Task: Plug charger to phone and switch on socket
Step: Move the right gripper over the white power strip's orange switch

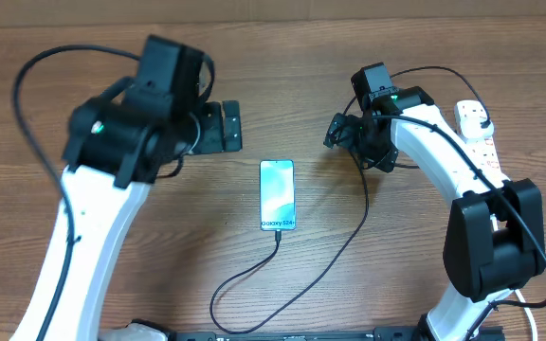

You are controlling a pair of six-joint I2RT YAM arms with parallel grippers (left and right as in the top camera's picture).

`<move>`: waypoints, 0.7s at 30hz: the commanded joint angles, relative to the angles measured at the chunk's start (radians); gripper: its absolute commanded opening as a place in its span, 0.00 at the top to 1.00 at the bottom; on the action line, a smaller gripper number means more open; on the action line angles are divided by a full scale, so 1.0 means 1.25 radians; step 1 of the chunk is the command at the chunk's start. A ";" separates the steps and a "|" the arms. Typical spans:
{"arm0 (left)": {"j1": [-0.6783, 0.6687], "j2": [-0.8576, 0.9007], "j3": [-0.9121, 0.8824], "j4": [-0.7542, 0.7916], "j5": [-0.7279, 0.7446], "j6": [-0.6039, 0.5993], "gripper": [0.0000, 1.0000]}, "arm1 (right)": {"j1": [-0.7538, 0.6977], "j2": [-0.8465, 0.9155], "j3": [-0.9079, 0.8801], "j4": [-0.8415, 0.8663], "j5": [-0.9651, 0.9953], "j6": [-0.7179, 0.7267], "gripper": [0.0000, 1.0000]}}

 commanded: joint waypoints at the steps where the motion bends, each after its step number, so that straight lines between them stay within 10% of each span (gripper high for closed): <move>1: 0.004 0.002 0.008 -0.002 -0.013 0.016 0.00 | 0.002 -0.017 -0.003 0.004 0.008 -0.003 0.00; 21: 0.004 0.016 0.006 -0.003 -0.013 0.016 0.01 | -0.060 -0.017 0.202 -0.182 -0.046 -0.154 0.00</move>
